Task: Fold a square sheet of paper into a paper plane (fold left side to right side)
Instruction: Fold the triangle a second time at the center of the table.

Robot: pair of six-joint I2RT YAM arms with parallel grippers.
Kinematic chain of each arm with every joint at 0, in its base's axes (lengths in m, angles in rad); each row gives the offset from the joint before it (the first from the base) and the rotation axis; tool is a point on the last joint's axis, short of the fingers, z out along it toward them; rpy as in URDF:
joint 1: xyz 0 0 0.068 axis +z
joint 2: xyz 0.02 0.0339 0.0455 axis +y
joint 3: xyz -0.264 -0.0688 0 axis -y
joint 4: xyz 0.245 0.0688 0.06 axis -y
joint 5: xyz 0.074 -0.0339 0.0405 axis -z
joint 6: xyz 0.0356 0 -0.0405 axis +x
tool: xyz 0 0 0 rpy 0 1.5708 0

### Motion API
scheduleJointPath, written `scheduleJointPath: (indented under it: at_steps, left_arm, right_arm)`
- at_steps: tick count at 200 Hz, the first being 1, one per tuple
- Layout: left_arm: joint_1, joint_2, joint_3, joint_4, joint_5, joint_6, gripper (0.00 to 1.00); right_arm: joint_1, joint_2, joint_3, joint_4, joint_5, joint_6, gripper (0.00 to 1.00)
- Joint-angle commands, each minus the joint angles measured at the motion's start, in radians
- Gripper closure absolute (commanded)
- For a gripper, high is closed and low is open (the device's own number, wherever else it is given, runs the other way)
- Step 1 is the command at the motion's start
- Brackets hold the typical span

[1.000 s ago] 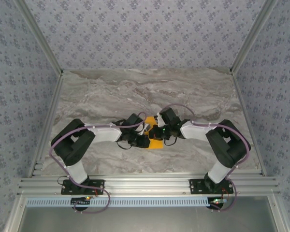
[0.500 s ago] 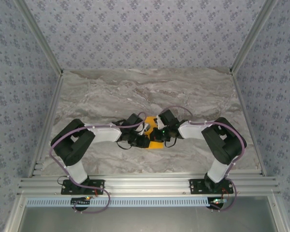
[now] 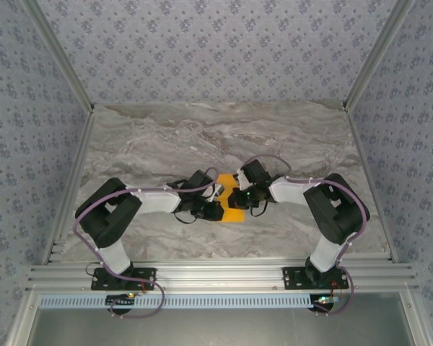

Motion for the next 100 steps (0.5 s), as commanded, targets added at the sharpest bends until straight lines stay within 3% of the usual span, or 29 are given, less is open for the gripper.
scheduleJointPath:
  at_steps: [1, 100]
  left_arm:
    - [-0.008, 0.048, -0.057, -0.104, -0.067, -0.001, 0.88]
    - [-0.011, 0.037, -0.042, -0.099, -0.066, -0.006, 0.88]
  right_arm:
    - [-0.054, 0.011, 0.018, -0.074, 0.084, -0.054, 0.93]
    - [-0.212, -0.027, 0.062, -0.128, 0.039, -0.12, 0.93]
